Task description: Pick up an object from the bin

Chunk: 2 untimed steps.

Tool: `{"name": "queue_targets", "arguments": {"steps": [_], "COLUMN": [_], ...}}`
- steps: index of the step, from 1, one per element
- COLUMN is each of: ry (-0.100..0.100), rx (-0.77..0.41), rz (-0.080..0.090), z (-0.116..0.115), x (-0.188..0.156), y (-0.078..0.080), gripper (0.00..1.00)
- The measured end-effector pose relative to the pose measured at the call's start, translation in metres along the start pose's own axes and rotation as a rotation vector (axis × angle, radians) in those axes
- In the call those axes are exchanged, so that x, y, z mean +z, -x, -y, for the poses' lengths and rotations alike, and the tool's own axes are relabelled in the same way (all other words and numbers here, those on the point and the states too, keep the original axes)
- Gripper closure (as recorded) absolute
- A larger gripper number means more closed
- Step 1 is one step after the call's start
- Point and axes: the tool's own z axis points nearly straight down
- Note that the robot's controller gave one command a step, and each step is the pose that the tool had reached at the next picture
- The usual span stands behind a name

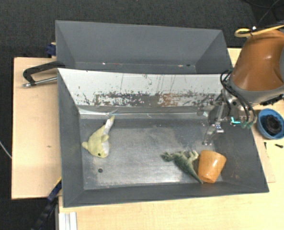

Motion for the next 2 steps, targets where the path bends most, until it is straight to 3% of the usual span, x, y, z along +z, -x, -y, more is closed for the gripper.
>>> {"name": "queue_targets", "arguments": {"steps": [1, 2], "ry": [0.001, 0.0], "rx": [-0.047, -0.134], "rz": [0.009, 0.01], "z": [0.017, -0.054], "x": [0.101, 0.099], "y": [-0.051, -0.069], "gripper": [0.0, 0.0]}}
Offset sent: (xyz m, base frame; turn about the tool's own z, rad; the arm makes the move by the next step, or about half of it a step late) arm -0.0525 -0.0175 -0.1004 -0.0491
